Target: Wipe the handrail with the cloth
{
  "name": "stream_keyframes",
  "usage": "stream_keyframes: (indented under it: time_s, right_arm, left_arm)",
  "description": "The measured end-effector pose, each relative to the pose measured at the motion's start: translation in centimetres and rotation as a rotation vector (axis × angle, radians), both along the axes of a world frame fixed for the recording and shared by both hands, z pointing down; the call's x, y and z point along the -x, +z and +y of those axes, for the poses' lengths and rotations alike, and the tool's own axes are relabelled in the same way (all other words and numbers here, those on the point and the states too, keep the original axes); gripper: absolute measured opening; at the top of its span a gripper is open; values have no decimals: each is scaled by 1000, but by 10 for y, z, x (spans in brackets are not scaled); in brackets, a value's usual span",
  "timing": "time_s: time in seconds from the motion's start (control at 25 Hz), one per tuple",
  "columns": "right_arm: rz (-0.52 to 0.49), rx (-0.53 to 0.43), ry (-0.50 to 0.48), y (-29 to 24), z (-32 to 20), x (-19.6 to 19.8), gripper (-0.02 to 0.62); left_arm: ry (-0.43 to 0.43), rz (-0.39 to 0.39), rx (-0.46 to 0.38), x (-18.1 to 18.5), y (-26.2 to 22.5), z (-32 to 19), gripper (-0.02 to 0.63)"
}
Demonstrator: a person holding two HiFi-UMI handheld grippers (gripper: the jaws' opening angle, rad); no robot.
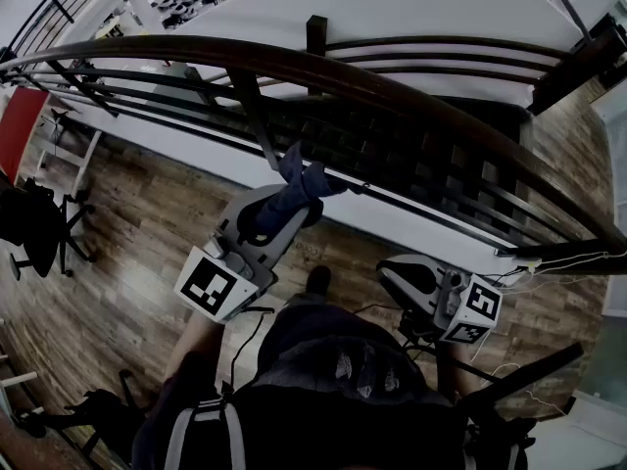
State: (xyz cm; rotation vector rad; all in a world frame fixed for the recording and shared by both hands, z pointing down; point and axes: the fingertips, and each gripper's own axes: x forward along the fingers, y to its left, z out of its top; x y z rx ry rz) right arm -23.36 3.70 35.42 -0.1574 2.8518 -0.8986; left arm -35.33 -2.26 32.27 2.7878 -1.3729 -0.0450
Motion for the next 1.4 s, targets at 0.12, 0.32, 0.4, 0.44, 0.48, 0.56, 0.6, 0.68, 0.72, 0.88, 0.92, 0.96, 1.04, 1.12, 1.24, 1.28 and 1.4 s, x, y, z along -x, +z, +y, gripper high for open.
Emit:
stream_keyframes:
  time_s: [0.12, 0.32, 0.4, 0.44, 0.48, 0.56, 0.6, 0.68, 0.72, 0.88, 0.92, 0.96, 1.04, 1.12, 1.24, 1.28, 1.4]
  right_arm:
    - [3, -75, -27, -8, -5, -2, 3]
    - [29, -149, -24, -6, 11, -25, 3]
    - [31, -162, -30, -7, 17, -37, 3]
    - [34, -175, -35, -6, 19, -41, 3]
    - [44, -194, -41, -5, 22, -45, 3]
    - [86, -243, -71, 5, 27, -50, 3]
    - [116, -271, -92, 11, 28, -51, 3]
    - [187, -320, -132, 21, 23, -48, 3]
    - [215, -335, -146, 22, 18, -43, 3]
    - [269, -351, -134, 9, -29, -7, 3]
    - [293, -367, -118, 4, -43, 4, 3]
    - [321, -392, -102, 0, -56, 15, 3]
    - [354, -437, -73, -11, -73, 37, 3]
    - [357, -439, -53, -21, -79, 54, 3]
    - [357, -401, -27, -22, -79, 61, 3]
    - [370, -386, -16, -20, -80, 59, 3]
    - [408, -351, 10, -29, -86, 51, 4]
  left_arm:
    - [106, -33, -20, -31, -6, 22, 95]
    - [129, -103, -2, -66, 2, 44, 95]
    - [78, -95, 16, -69, 3, 42, 95]
    - [37, -105, 30, -65, 6, 38, 95]
    - [-16, -127, 40, -56, 10, 31, 95]
    - [-140, -176, 40, -26, 17, 1, 95]
    - [-197, -189, 43, -8, 20, -20, 95]
    - [-298, -202, 71, 35, 25, -73, 95]
    - [-349, -212, 93, 62, 27, -102, 95]
    - [-538, -328, 193, 177, 36, -222, 95]
    - [-576, -365, 224, 203, 39, -247, 95]
    - [-608, -400, 259, 228, 43, -267, 95]
    - [-651, -444, 336, 268, 51, -296, 95]
    - [-665, -440, 403, 293, 60, -309, 95]
    - [-656, -438, 448, 300, 69, -313, 95]
    - [-652, -442, 451, 298, 68, -312, 95]
    - [-590, -381, 460, 276, 49, -311, 95]
